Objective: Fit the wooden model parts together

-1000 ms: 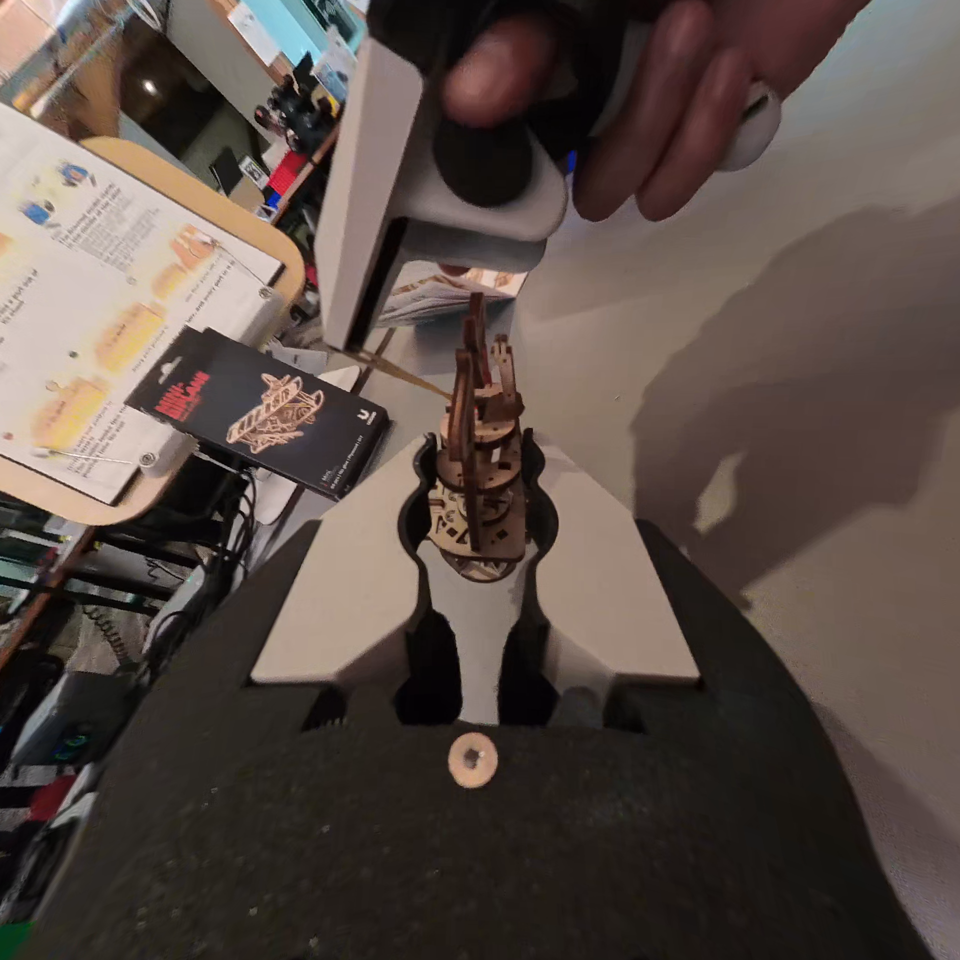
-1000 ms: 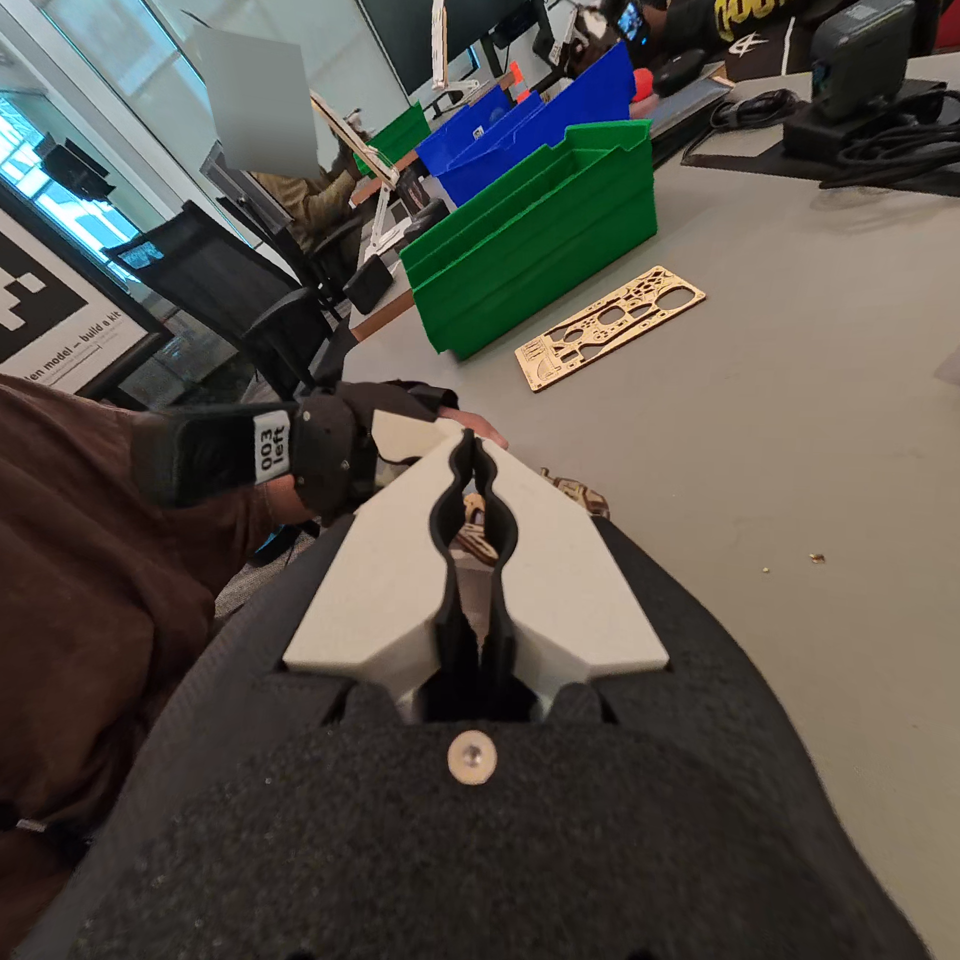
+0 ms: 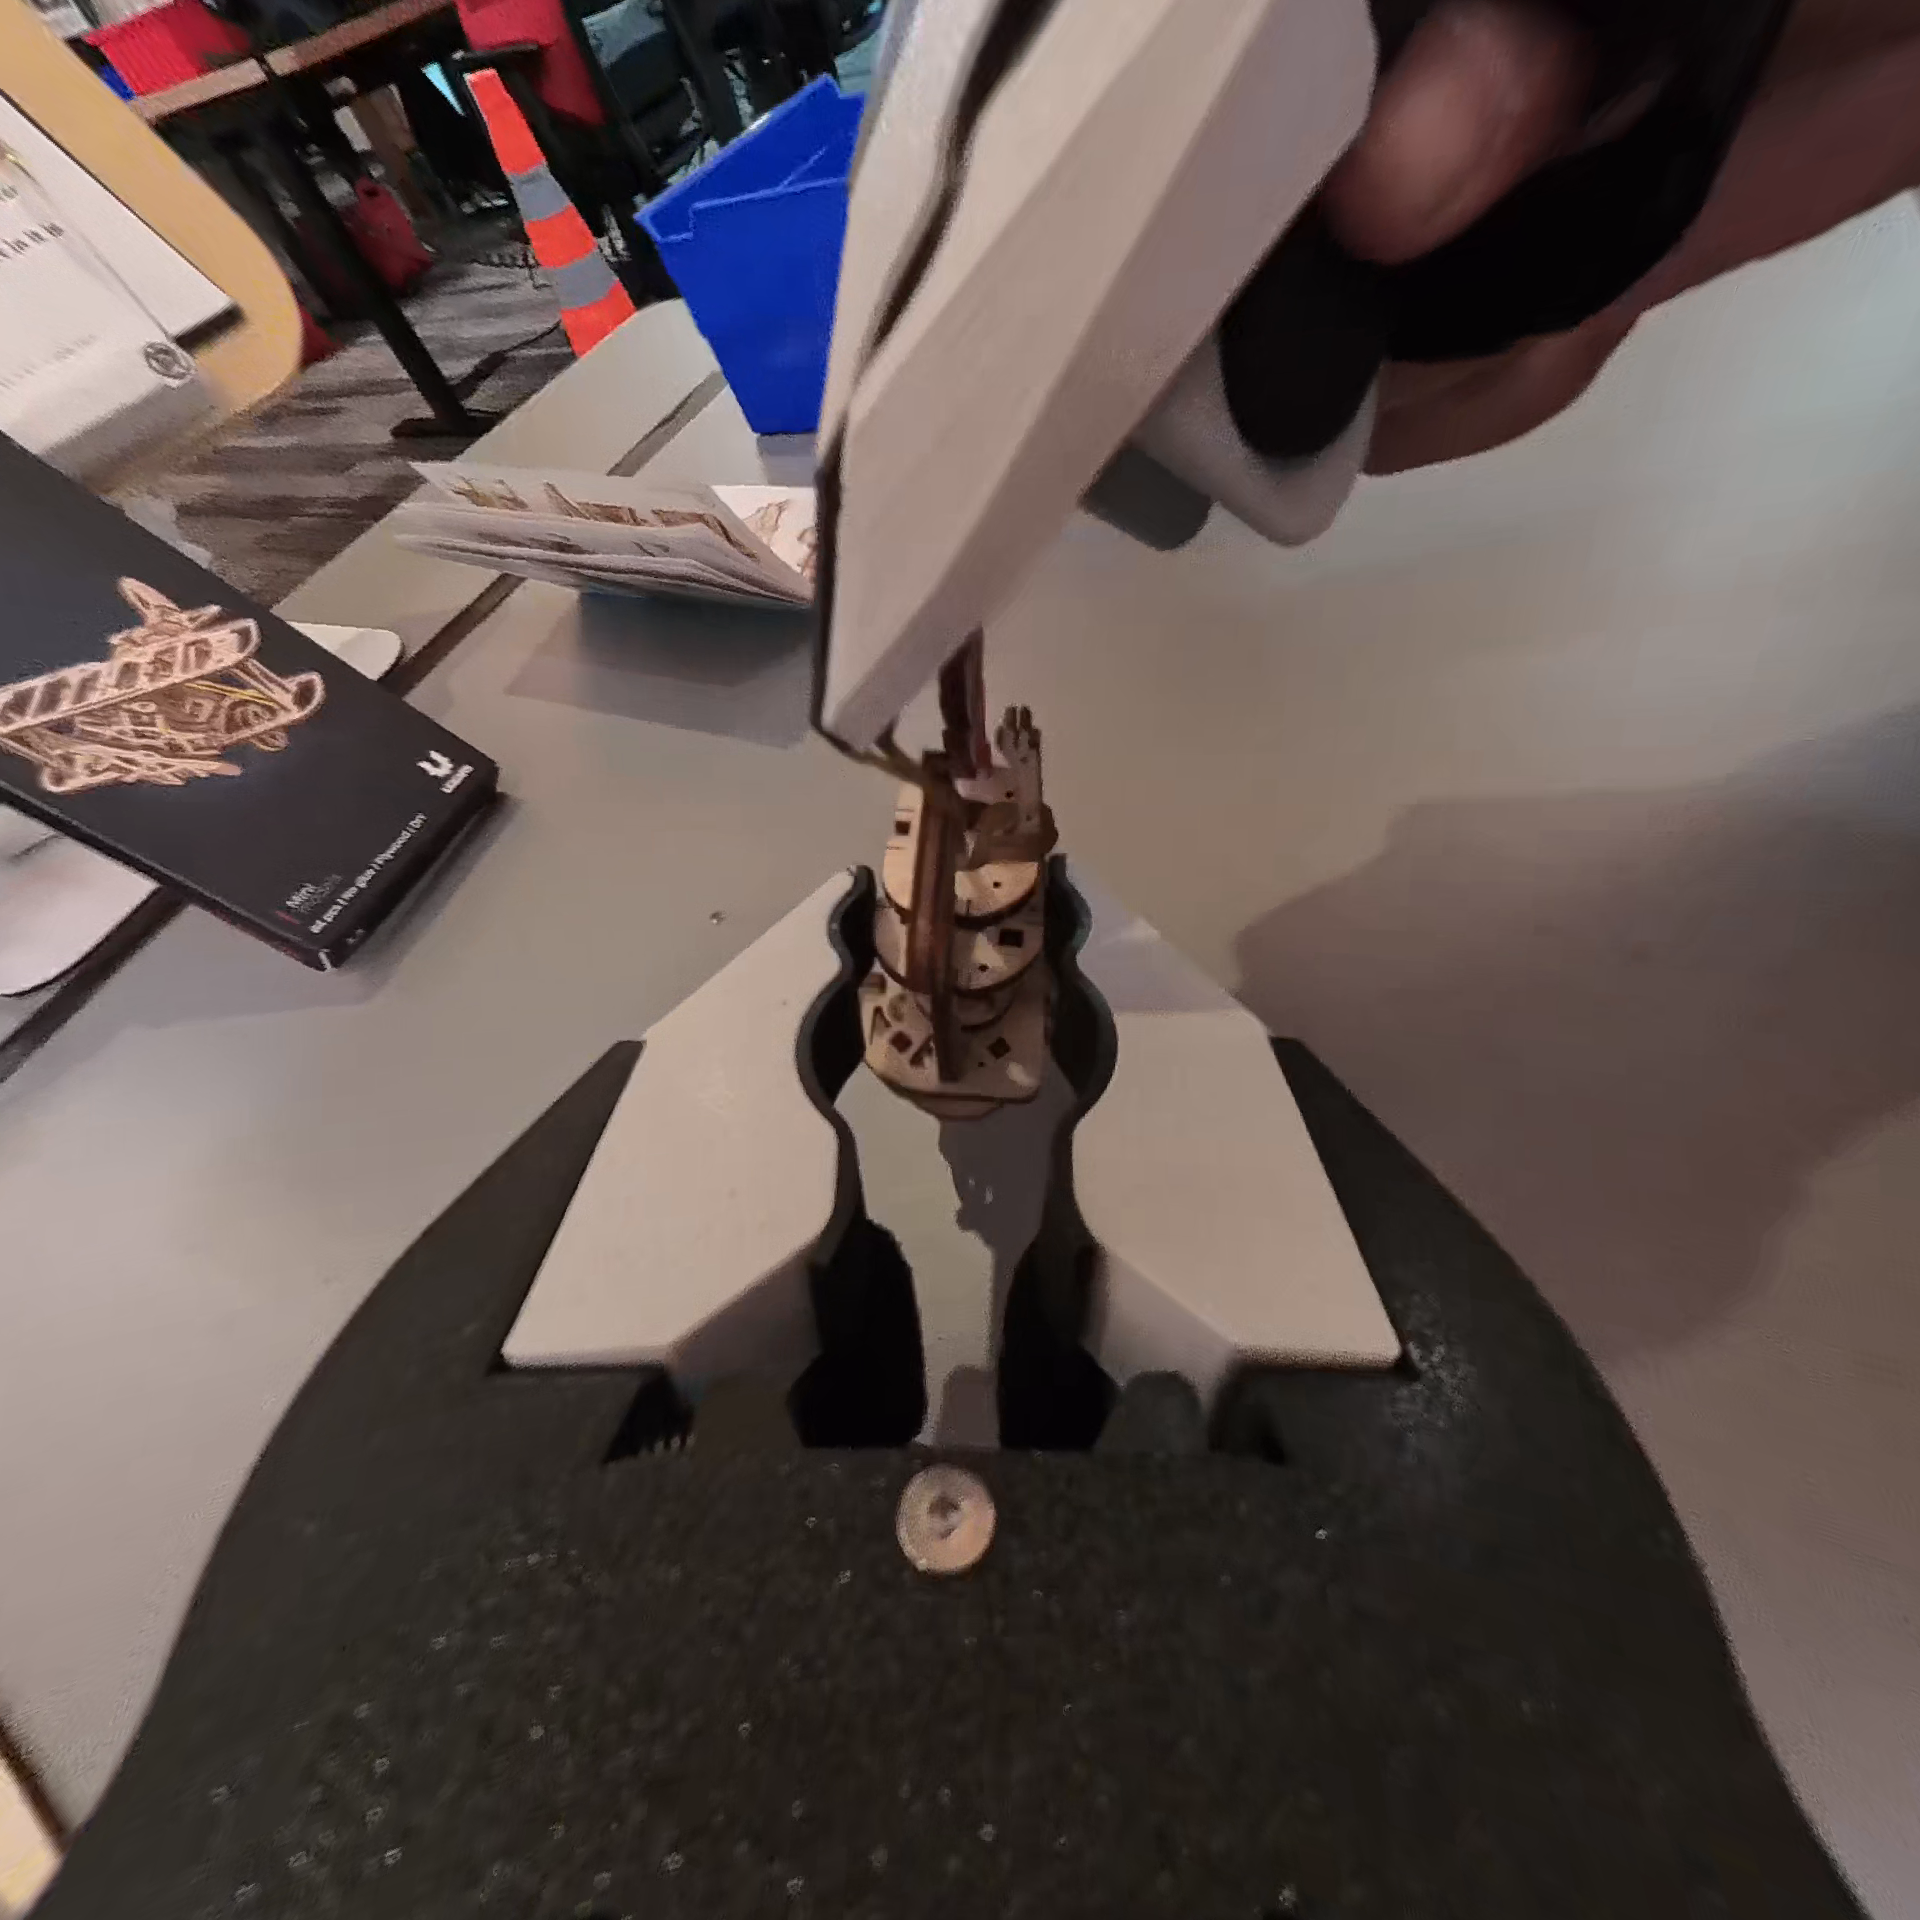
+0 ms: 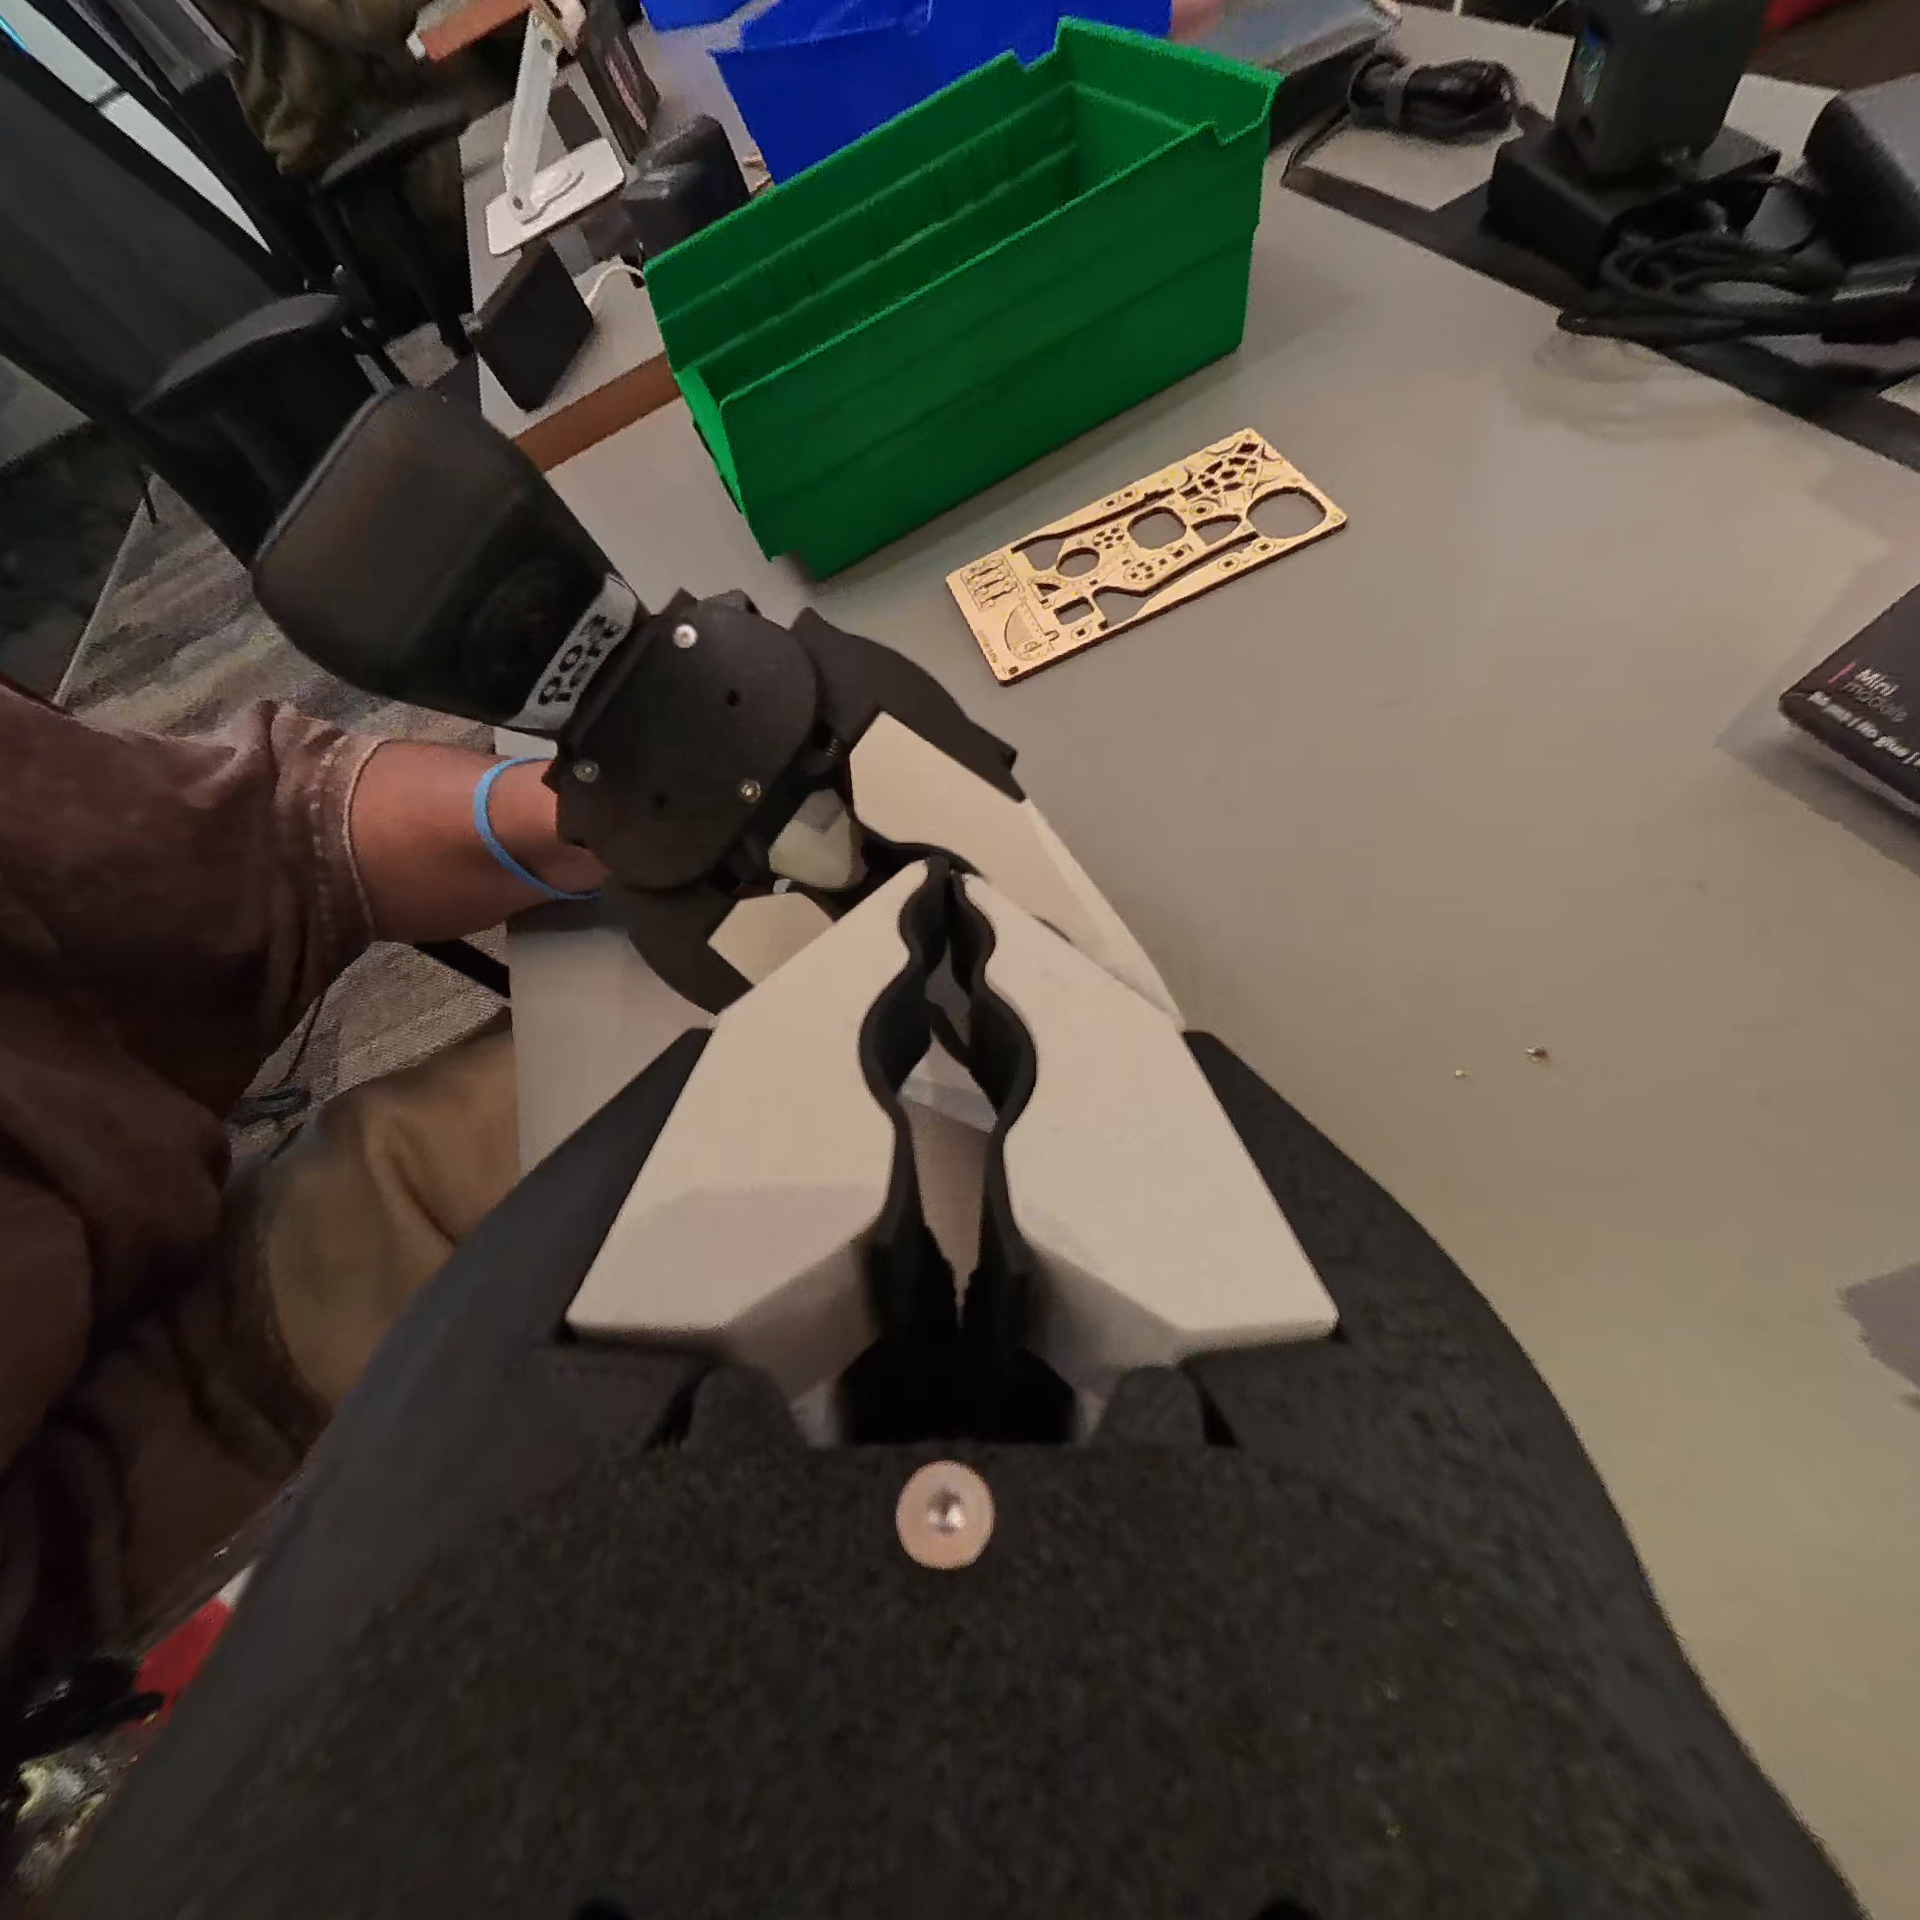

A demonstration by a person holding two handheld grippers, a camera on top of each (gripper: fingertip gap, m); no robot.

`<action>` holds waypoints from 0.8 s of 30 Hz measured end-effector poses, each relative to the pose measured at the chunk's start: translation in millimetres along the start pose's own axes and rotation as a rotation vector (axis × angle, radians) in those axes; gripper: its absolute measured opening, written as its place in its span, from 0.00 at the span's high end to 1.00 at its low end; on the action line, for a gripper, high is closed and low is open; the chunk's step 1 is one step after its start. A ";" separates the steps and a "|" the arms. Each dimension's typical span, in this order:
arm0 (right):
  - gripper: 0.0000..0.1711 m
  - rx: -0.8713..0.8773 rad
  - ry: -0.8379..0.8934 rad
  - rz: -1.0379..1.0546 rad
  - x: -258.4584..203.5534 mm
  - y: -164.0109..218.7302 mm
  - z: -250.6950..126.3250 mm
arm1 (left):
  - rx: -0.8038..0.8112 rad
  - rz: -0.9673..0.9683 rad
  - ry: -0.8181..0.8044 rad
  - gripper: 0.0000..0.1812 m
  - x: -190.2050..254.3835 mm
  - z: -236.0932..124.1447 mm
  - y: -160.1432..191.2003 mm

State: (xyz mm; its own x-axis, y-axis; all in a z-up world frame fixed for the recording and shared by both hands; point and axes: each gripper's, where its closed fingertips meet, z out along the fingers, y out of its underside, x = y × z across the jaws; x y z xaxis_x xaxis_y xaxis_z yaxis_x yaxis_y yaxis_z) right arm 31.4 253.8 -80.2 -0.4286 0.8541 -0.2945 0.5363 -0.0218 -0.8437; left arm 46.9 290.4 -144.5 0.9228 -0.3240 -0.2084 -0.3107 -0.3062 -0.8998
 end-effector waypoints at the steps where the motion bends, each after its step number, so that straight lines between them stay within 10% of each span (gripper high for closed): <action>1: 1.00 -0.016 -0.007 0.001 1.4 -2.4 -1.4 | 0.005 -0.012 0.009 0.84 -0.4 -0.9 -0.8; 24: 1.00 -0.176 -0.123 0.003 1.8 4.2 7.4 | 0.063 -0.148 0.163 0.84 11.4 -2.2 -4.3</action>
State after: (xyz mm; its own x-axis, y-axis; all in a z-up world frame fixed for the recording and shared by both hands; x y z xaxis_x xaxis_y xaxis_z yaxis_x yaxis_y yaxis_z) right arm 27.5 251.4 -87.6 -0.5067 0.7843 -0.3580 0.6517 0.0766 -0.7546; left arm 58.3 286.1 -142.3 0.9067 -0.4215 -0.0118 -0.1546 -0.3063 -0.9393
